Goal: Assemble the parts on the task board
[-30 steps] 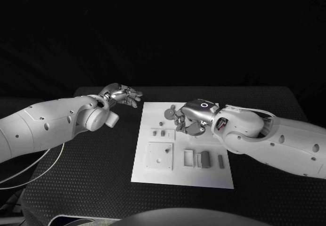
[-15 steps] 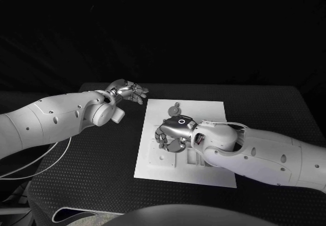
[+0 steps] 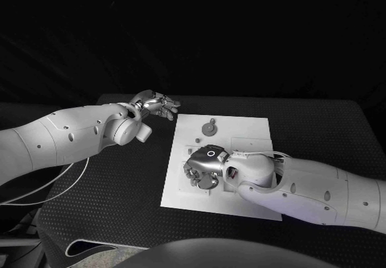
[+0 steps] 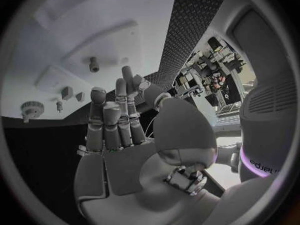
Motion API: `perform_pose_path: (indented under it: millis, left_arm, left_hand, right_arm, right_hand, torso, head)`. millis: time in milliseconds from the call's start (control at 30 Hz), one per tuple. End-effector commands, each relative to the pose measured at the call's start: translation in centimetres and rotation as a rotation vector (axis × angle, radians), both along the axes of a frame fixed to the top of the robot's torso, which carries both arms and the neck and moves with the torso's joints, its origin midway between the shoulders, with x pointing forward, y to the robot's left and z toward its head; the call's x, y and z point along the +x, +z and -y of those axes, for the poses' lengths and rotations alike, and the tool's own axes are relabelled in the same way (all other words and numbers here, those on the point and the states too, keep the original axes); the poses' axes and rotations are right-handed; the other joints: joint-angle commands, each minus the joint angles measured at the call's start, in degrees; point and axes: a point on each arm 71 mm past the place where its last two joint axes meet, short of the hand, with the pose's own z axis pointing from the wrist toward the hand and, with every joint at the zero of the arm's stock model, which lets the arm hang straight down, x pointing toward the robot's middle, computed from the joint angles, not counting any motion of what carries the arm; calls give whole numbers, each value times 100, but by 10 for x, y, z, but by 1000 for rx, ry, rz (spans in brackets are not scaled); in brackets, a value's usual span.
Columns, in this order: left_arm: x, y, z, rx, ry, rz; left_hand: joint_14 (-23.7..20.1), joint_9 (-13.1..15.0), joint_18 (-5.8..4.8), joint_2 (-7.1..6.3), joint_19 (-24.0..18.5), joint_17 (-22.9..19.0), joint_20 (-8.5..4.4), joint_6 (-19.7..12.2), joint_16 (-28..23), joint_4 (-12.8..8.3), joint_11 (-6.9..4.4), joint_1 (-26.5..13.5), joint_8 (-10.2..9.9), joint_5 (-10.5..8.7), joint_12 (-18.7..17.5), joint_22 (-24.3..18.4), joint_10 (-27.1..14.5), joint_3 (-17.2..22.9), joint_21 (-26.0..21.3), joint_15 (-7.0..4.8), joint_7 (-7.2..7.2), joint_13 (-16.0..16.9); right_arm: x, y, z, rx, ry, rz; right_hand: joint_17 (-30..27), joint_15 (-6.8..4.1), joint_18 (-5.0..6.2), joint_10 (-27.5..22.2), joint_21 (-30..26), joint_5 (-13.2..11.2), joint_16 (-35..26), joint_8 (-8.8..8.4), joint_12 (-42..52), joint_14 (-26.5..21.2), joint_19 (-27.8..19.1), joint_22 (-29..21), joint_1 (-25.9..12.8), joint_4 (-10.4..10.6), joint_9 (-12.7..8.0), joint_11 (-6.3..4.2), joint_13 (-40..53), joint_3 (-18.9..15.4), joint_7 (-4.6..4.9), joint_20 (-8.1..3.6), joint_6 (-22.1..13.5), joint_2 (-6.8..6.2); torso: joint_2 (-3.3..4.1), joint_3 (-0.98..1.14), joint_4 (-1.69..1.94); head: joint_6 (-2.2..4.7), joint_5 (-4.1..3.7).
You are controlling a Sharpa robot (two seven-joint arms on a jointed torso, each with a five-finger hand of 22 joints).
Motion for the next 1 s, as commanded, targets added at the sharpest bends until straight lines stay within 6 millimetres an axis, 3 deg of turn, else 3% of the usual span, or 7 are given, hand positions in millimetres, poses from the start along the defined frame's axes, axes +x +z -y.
perform_pose_path:
  millis: [33, 433, 1000]
  left_arm:
    - [0, 1, 3, -13, -15, -2]
    - [1, 1, 5, -14, -19, -2]
    - [0, 1, 5, -14, -20, -3]
  left_hand:
    - [40, -7, 29, -9, 36, 9, -4, -43, -30, 19, 7, -24, -16, -3, -38, -9, -28, 7, -29, -9, 13, 0]
    - [39, -9, 29, -7, 35, 13, -4, -45, -34, 20, 7, -25, -16, -3, -39, -10, -30, 7, -30, -8, 13, 0]
    - [39, -12, 29, -7, 33, 19, -3, -47, -39, 20, 8, -26, -16, -3, -42, -12, -32, 7, -30, -7, 14, 1]
  right_arm:
    - [0, -2, 0, -41, 12, 28]
    - [-3, -10, -3, -50, 19, 13]
    - [1, -17, 0, -81, 11, 27]
  right_hand:
    - [-7, -49, 77, 37, 0, 22, -6, 34, -35, -18, -19, 94, 46, 22, 115, -6, 10, 12, 3, -23, 50, 65]
    - [-7, -51, 77, 42, -4, 21, -10, 35, -37, -23, -24, 94, 47, 21, 119, -8, 18, 15, 2, -21, 52, 61]
    - [-6, -52, 77, 43, -7, 22, -14, 35, -41, -27, -27, 94, 49, 21, 122, -9, 26, 20, 1, -19, 52, 60]
  torso:
    - [-2, 3, -6]
    - [-1, 6, -3]
    - [-3, 2, -11]
  head:
    - [-22, 20]
    - [-79, 41]
    - [-102, 64]
